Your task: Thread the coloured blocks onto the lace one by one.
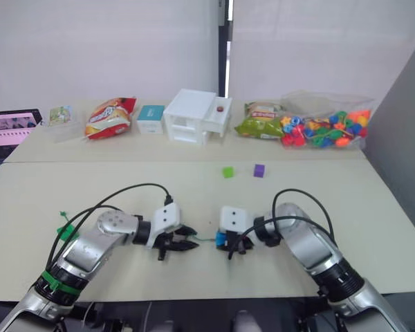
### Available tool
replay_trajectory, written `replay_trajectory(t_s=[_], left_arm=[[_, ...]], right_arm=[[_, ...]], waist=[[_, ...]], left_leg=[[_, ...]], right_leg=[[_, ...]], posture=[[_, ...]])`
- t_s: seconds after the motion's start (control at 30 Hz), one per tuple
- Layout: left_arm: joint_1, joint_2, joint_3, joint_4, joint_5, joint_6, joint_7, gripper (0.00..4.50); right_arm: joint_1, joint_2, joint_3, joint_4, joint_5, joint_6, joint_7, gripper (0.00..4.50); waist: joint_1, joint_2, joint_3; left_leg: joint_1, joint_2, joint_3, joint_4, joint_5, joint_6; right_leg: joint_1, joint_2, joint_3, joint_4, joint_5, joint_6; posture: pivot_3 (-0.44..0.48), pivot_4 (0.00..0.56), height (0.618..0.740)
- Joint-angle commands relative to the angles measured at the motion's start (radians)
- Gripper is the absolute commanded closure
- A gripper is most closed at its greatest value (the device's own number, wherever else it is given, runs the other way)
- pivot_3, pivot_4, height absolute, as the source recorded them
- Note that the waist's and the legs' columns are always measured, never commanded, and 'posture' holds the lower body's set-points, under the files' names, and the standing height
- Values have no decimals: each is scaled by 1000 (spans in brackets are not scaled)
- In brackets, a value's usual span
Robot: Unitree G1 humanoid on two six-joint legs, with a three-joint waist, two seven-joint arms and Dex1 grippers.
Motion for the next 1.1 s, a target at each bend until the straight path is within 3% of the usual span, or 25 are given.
replay_trajectory(t_s=[0.03,0.83,1.1], left_arm=[[-3,0,-4,-2,-4,-13,-16,4392],[-94,-133,-95,29,26,-18,-24,4455],[-88,-94,-73,2,29,20,-25,4455]], right_arm=[[15,-9,15,-24,-4,13,0,3115],[21,-13,12,-39,-1,35,-23,3115],[18,-11,16,-36,-4,40,-27,3115]], waist=[[0,0,0],[1,0,0],[0,0,0]], left_leg=[[0,0,0,0,0,0],[0,0,0,0,0,0],[0,0,0,0,0,0]], right_leg=[[0,0,0,0,0,0],[0,0,0,0,0,0],[0,0,0,0,0,0]], posture=[[0,150,740],[0,150,740],[0,150,740]])
